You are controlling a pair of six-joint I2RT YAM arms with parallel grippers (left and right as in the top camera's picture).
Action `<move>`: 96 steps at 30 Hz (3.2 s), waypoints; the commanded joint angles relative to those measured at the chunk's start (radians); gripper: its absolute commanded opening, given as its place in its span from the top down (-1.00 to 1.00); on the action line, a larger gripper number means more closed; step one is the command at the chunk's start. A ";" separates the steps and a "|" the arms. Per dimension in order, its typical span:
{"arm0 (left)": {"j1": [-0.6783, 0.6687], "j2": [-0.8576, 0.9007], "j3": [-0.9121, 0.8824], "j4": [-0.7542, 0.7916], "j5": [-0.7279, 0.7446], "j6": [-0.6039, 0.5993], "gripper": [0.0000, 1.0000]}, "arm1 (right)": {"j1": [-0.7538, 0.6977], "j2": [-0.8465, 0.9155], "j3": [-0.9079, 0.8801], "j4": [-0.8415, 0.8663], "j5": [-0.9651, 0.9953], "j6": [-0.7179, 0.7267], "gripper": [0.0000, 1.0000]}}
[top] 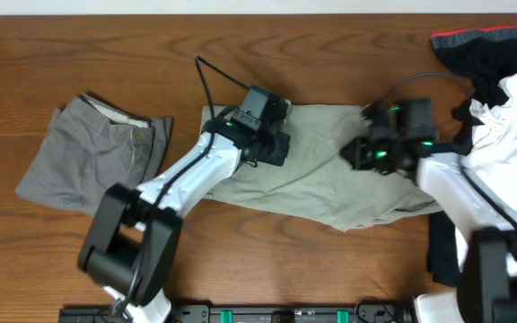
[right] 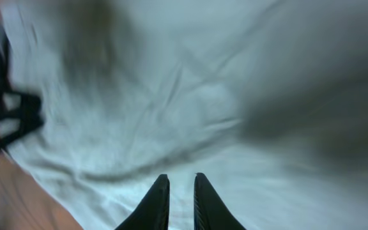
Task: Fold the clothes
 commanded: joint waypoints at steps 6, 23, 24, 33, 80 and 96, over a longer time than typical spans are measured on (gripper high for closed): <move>0.024 0.116 0.007 0.000 -0.172 0.027 0.45 | 0.059 0.221 -0.013 -0.097 0.303 0.204 0.97; 0.206 0.100 0.013 -0.022 -0.200 0.021 0.21 | 0.027 0.233 -0.013 -0.297 0.428 0.169 0.80; 0.209 0.079 0.016 -0.035 -0.173 0.020 0.14 | 0.027 0.230 -0.013 -0.290 0.399 0.128 0.74; 0.246 -0.195 0.022 -0.295 -0.138 -0.007 -0.68 | 0.027 0.133 -0.011 -0.266 0.305 0.006 0.47; 0.571 0.282 -0.016 -0.217 0.486 0.199 -0.87 | 0.198 0.016 -0.011 -0.118 0.241 0.088 0.36; 0.505 0.282 -0.016 -0.193 0.522 0.195 0.28 | 0.198 0.016 -0.011 -0.108 0.245 0.088 0.36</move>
